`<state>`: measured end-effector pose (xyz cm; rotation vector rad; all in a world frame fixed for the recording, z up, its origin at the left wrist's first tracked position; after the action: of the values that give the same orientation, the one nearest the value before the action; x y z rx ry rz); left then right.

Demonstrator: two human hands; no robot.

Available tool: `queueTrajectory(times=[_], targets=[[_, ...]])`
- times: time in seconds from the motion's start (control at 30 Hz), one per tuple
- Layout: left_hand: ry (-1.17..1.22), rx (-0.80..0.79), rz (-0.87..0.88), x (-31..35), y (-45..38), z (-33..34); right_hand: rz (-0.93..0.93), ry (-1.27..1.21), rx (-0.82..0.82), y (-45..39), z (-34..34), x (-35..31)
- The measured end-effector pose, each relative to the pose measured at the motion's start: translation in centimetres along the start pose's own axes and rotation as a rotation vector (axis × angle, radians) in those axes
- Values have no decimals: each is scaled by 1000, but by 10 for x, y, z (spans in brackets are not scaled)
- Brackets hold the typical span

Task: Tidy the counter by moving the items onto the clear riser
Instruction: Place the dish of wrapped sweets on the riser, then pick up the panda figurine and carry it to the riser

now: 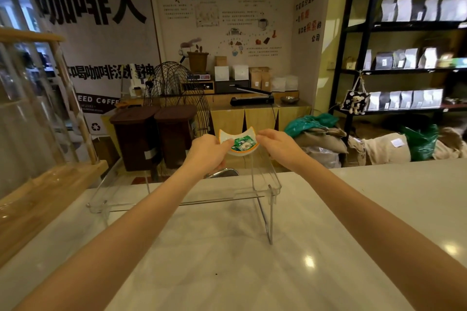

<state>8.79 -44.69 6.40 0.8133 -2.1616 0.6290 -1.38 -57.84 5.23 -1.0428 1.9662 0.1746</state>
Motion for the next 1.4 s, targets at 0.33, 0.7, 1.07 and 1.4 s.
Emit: queueTrajectory(times=[0.33, 0.7, 1.07, 1.4], targets=[[-491, 160, 427, 15, 90, 5, -216, 303, -17, 134, -22, -9], [-316, -154, 507, -13, 232, 47, -176, 501, -123, 292, -38, 23], [-227, -421, 502, -31, 316, 82, -133, 484, -314, 381, -20, 29], [-208, -452, 554, -27, 331, 81, -42, 259, -193, 379, -21, 30]])
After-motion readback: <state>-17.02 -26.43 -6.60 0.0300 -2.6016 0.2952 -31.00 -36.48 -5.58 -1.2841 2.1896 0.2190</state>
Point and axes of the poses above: each hand's wrist, its own y-axis away from the middle knuckle, its own z-axis out of the palm, x = y × z, the point moved 5 cm from there along -y, towards the middle knuckle, and after that the axes turned 4 degrees about y, right-handed, at the moved point
